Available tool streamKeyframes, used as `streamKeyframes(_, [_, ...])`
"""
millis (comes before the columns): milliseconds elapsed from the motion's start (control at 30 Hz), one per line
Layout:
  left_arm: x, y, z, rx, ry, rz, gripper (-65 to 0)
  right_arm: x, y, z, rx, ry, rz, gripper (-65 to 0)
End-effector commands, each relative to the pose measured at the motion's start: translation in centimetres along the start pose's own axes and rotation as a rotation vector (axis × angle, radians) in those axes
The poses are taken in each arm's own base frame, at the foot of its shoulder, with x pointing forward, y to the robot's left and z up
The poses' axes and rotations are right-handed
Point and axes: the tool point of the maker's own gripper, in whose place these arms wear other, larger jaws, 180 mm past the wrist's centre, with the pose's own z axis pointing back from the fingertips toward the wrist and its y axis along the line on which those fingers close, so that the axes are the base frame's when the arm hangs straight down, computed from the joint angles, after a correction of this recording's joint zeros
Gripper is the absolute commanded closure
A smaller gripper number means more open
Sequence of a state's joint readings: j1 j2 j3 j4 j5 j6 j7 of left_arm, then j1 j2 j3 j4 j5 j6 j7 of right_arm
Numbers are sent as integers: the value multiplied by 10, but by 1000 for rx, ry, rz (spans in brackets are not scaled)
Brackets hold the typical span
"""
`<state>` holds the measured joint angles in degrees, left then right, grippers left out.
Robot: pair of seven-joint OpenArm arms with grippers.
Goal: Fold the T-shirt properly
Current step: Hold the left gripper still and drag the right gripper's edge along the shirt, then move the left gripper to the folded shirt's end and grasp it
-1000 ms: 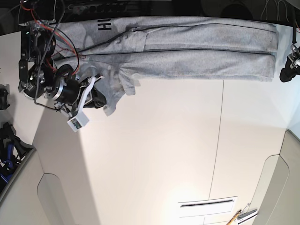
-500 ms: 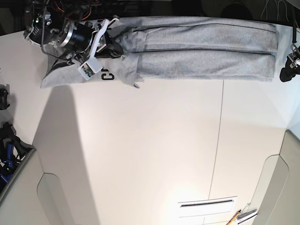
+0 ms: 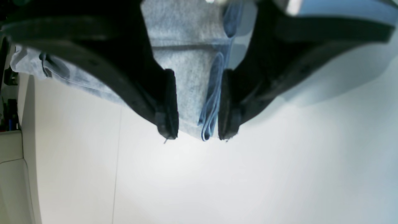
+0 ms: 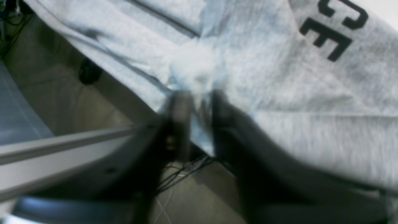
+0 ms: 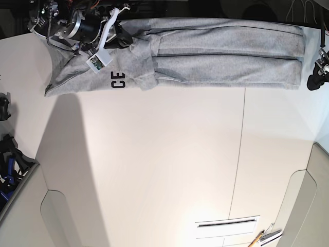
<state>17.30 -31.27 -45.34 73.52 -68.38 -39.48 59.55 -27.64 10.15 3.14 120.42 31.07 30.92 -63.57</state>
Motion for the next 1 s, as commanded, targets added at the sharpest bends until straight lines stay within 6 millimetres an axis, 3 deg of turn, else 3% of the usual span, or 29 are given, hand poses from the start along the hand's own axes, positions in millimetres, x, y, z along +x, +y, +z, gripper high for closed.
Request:
streamKeyframes(0, [19, -5, 5, -15, -47, -32, -250, 10, 3, 3, 8, -44, 13, -213])
streamKeyframes(67, [20, -5, 5, -15, -50, -32, -250, 14, 3, 3, 8, -66, 14, -240])
streamKeyframes(267, [32, -1, 12, -2, -108, -26, -250, 30, -3, 4, -5, -105, 39, -240])
streamKeyframes(467, [41, 17, 34, 49, -160, -5, -361, 39, -13, 5, -46, -119, 68, -240])
streamKeyframes(733, [4, 33, 43, 99, -85, 30, -363, 52, -36, 13, -128, -148, 68, -240])
streamKeyframes(967, [-40, 29, 33, 87, -61, 125, -363, 52, -69, 33, -236, -176, 18, -240])
